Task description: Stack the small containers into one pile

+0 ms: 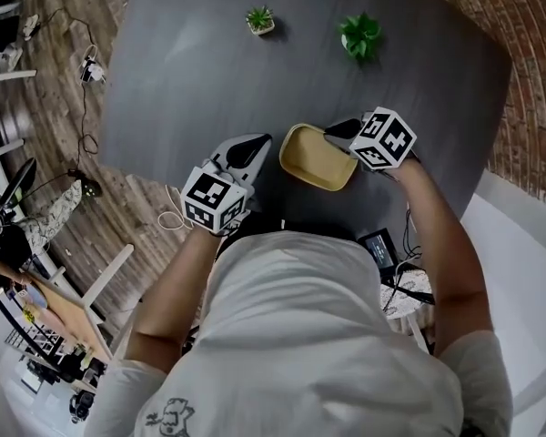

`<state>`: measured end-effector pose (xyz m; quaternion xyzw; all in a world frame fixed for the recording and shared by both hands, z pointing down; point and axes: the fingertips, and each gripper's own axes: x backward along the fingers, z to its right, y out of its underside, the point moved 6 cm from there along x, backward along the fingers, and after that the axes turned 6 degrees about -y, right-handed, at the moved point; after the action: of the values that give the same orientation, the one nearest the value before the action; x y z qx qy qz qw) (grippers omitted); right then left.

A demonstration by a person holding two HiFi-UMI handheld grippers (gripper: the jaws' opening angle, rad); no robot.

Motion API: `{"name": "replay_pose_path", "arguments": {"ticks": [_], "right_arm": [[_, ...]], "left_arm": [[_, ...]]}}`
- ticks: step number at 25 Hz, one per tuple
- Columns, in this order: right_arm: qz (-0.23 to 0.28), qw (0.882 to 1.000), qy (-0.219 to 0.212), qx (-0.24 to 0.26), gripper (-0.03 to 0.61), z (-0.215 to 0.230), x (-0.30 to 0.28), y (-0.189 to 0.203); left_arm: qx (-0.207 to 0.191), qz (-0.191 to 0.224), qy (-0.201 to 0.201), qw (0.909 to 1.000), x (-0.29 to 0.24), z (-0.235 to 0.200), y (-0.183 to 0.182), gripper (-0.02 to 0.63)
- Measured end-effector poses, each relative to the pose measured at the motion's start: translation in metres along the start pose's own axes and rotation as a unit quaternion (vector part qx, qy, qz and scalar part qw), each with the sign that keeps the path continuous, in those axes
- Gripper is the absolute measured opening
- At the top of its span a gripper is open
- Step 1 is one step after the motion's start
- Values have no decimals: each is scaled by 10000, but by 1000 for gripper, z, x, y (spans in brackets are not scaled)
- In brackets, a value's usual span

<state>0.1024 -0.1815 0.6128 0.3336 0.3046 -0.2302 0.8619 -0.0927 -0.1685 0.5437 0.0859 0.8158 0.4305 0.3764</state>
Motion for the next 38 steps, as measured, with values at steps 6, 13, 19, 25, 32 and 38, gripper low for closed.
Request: {"name": "replay_pose_path", "arguments": {"ticks": [6,13,19,25,32,38], "right_arm": [[-25,10000,14,-39,38,7,-5,0],[-4,10000,89,-35,76,6,0,2],[137,9994,307,7,86,-7,9,0],[357,9948,953,86,86,-31,25,-2],[861,9847,1513,36,86,-69,36,2],[1370,9689,2060,46,69,-103,40,2]], "left_arm": [[42,-47,-2,10000,-4,-1,4,11],[11,6,-4,10000,-3,2,1,11],[-115,83,55,9999,6,7,-4,11],[-317,234,156,9991,23,15,-12,11],[-551,350,311,9974,47,23,-10,11],[-782,519,398,9948,72,24,-19,11]]}}
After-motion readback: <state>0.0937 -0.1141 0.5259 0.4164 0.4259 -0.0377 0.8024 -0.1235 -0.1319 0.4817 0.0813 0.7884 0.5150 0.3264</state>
